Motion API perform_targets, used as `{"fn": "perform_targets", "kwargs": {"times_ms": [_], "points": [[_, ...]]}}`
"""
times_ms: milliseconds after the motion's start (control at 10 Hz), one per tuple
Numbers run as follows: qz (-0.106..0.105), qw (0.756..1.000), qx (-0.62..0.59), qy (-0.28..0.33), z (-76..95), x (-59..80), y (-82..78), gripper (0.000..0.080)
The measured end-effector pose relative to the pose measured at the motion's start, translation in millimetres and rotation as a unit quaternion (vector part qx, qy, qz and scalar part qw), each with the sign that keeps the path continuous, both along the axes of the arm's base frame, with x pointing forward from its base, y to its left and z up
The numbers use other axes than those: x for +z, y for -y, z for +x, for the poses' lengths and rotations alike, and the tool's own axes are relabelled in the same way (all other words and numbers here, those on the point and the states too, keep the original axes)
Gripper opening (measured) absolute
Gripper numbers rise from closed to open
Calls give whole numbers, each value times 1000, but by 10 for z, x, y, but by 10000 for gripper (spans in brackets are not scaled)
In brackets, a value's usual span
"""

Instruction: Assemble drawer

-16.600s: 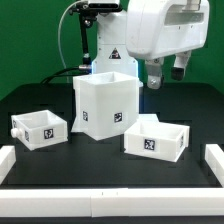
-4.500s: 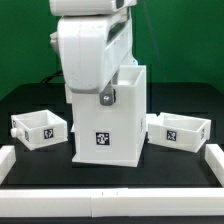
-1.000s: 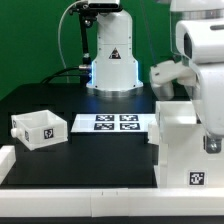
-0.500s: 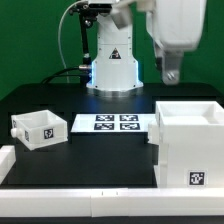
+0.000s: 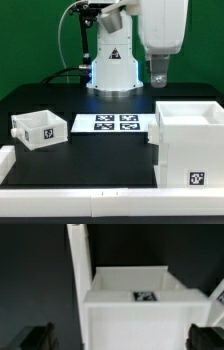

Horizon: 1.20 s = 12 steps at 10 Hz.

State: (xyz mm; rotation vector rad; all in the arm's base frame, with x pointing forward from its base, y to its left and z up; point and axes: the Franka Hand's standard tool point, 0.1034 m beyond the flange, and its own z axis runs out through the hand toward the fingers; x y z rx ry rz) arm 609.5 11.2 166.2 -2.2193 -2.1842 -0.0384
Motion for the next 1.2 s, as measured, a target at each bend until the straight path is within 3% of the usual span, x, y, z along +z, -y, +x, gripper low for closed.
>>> {"fn": "perform_targets", "kwargs": {"times_ms": [100,300,400,800,900,1000,1100,1200], "points": [[-3,999,32,1,-172,-14,168,649],[-9,999,50,-2,-679,-23,588,649],[-6,999,37,3,-723,-14,674,649],[-6,999,49,0,-727,-52,681,649],[-4,997,74,-8,-849,-123,819,649],[-3,995,93,-19,-1082,-214,1030,649],[2,992,124,-27,-1364,-311,1306,649],[9,990,140,-33,-1491,-363,1553,649]]}}
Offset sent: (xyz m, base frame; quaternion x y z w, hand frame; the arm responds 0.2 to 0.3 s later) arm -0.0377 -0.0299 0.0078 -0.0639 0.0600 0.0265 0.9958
